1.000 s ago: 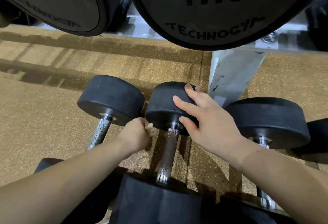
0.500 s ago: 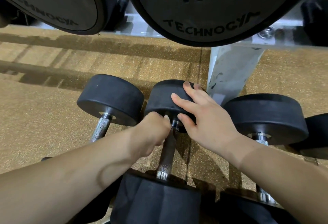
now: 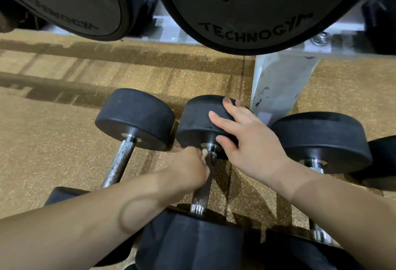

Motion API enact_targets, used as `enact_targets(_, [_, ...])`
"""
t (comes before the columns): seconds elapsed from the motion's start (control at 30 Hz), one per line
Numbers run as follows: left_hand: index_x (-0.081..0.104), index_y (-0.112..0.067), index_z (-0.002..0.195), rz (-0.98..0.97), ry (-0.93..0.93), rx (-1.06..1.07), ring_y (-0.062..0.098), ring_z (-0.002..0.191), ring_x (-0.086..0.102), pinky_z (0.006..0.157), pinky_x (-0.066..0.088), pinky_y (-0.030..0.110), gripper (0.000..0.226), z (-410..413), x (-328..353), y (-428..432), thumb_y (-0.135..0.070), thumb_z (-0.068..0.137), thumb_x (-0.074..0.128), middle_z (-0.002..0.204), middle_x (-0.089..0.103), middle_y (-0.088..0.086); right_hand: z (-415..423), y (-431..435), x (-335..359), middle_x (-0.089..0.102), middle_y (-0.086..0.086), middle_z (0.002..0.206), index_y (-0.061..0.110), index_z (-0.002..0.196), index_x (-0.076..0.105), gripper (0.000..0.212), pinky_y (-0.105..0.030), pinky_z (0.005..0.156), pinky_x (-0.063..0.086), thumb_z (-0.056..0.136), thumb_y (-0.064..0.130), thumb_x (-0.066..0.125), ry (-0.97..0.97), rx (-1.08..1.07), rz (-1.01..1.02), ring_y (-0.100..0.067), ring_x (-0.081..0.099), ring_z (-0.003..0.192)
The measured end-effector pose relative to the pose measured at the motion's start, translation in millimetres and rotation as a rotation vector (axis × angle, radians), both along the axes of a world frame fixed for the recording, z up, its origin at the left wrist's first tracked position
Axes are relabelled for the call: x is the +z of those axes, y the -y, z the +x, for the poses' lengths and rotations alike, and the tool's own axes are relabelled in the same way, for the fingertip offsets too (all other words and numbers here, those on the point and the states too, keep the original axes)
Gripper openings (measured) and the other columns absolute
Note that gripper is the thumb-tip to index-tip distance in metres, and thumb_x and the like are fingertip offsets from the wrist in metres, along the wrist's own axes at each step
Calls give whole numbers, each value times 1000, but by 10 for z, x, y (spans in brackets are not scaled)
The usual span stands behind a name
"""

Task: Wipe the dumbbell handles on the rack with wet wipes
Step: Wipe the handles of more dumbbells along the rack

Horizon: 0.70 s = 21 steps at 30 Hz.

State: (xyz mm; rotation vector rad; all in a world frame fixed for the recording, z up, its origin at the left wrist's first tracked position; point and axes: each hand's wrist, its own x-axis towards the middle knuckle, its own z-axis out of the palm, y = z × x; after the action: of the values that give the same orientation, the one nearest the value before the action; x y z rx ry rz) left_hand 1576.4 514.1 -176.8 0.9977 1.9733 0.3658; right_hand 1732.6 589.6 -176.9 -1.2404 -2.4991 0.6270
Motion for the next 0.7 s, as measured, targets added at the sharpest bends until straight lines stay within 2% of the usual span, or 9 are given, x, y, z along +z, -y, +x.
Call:
enact_targets(0.1, [53, -12, 68, -190, -26, -167, 12, 59, 49, 45, 34, 14, 37, -133, 112, 252, -21, 105, 51, 64, 53, -4, 27, 6, -24, 20, 12, 172, 49, 154, 40, 55, -37, 119, 39, 104, 35, 58, -17, -13, 12, -15, 12, 160])
enact_targets(0.17, [57, -13, 68, -320, -51, -242, 12, 60, 50, 50, 37, 16, 35, -291, 159, 225, -21, 102, 53, 64, 56, -5, 33, 9, -31, 20, 12, 171, 49, 154, 40, 55, -39, 119, 42, 104, 35, 58, -19, -14, 14, -16, 12, 160])
enact_targets(0.23, [63, -13, 72, -238, -22, -153, 13, 61, 55, 55, 42, 19, 32, -386, 143, 83, -20, 102, 54, 67, 61, -1, 29, 7, -22, 20, 12, 171, 49, 154, 40, 55, -39, 119, 41, 104, 36, 58, -12, -12, 14, -16, 12, 160])
enact_targets(0.33, [65, -10, 83, -51, -49, -82, 20, 77, 65, 60, 47, 21, 23, -283, 79, -33, -11, 102, 52, 81, 67, 4, 1, 8, -1, 21, 11, 172, 48, 154, 41, 55, -38, 121, 38, 104, 36, 58, -11, -5, 24, -16, 13, 160])
enact_targets(0.43, [57, -11, 78, -110, -103, -251, 27, 76, 66, 58, 43, 24, 23, -38, 93, 148, -14, 99, 50, 81, 67, 10, -16, 12, -6, 22, 10, 171, 47, 154, 42, 55, -40, 119, 41, 103, 34, 59, -21, -17, 30, -17, 14, 160])
enact_targets(0.5, [54, -13, 74, -190, -92, -347, 19, 65, 59, 54, 43, 22, 28, -65, 134, 287, -17, 101, 49, 73, 61, 4, 6, 29, -25, 22, 9, 172, 47, 154, 42, 55, -41, 119, 42, 103, 34, 59, -24, -21, 24, -17, 14, 160])
enact_targets(0.6, [53, -14, 76, -330, -180, -606, 15, 64, 47, 64, 45, 31, 32, -147, 252, 293, -25, 105, 48, 74, 56, 2, 61, 16, -36, 21, 11, 172, 48, 155, 40, 56, -43, 119, 42, 103, 35, 59, -25, -21, 24, -17, 14, 160])
enact_targets(0.67, [58, -12, 79, -313, -231, -592, 22, 71, 54, 63, 42, 28, 32, -213, 290, 148, -28, 105, 48, 80, 62, 7, 45, 22, -31, 21, 11, 171, 48, 154, 41, 55, -43, 118, 43, 103, 35, 59, -27, -16, 20, -17, 14, 160])
enact_targets(0.7, [59, -10, 79, -259, -215, -501, 27, 74, 61, 63, 43, 28, 32, -233, 268, 41, -25, 104, 47, 82, 65, 10, 33, 15, -28, 22, 11, 171, 48, 154, 42, 55, -43, 117, 44, 103, 35, 59, -28, -17, 22, -17, 15, 160])
